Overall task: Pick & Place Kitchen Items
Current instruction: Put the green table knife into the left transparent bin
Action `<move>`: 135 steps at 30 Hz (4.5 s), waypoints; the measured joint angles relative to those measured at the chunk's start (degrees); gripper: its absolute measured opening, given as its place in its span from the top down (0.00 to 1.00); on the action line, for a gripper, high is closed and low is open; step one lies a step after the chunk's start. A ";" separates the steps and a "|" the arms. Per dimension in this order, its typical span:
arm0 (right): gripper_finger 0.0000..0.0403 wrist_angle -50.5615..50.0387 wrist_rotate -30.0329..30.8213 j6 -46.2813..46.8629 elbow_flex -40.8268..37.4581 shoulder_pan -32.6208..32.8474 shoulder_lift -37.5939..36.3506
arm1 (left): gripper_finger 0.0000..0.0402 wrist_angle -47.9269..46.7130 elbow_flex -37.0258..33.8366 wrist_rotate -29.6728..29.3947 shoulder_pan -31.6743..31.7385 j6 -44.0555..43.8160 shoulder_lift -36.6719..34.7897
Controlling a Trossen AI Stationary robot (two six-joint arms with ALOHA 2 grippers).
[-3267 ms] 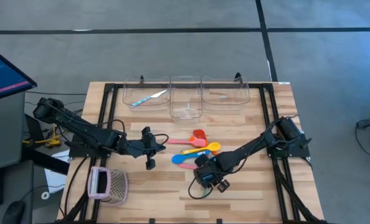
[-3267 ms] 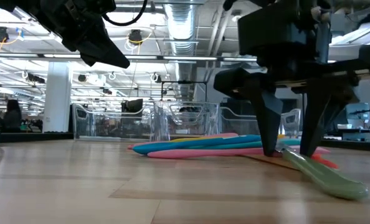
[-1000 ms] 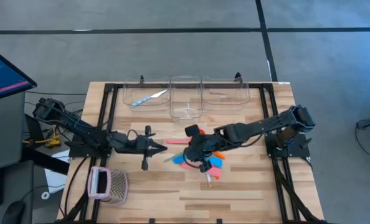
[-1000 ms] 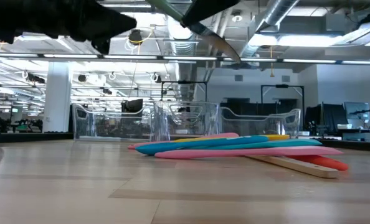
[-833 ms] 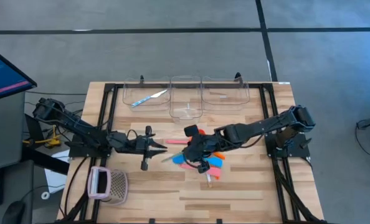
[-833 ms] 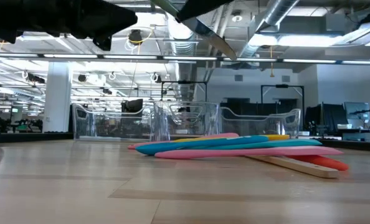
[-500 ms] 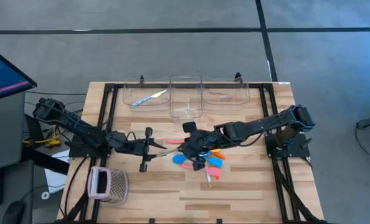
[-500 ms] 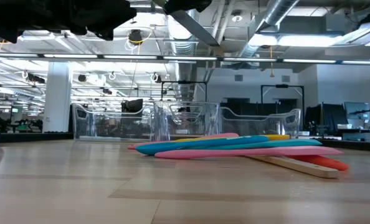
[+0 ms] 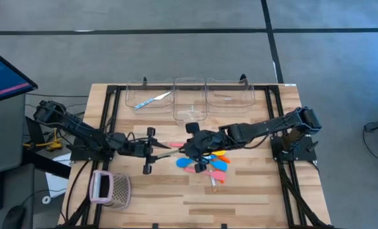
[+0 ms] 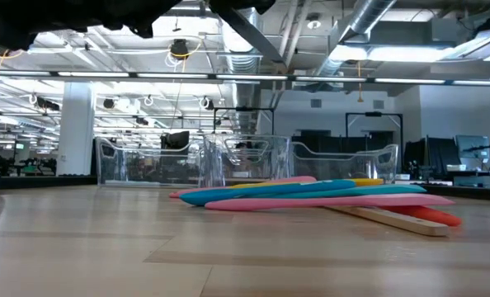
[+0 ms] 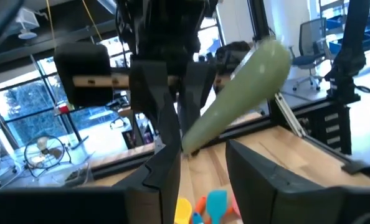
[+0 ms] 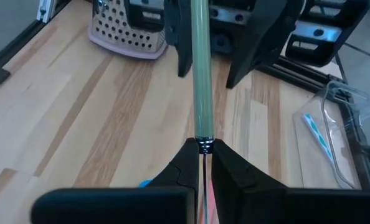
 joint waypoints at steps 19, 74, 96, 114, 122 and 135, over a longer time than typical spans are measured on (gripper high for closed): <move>0.97 0.41 -0.44 -0.44 -0.06 -0.16 0.04 | 0.72 2.62 8.29 -0.45 0.04 -1.15 11.46; 0.90 -31.46 0.04 10.57 2.78 1.95 -11.47 | 0.99 -3.42 9.12 -14.52 0.38 3.82 4.91; 1.00 -0.76 1.49 8.13 -29.40 2.06 -26.05 | 0.99 -66.41 32.32 -13.77 25.88 -4.45 -8.62; 1.00 8.76 1.42 8.13 -41.53 -1.07 -29.70 | 0.99 -79.73 45.84 6.16 55.67 -3.52 8.07; 1.00 8.96 1.44 11.11 -41.51 -0.20 -29.73 | 0.99 -95.94 56.31 6.35 60.79 -0.57 20.58; 1.00 10.11 1.44 11.11 -41.48 0.77 -29.70 | 0.99 -108.56 62.59 4.55 65.57 1.54 30.34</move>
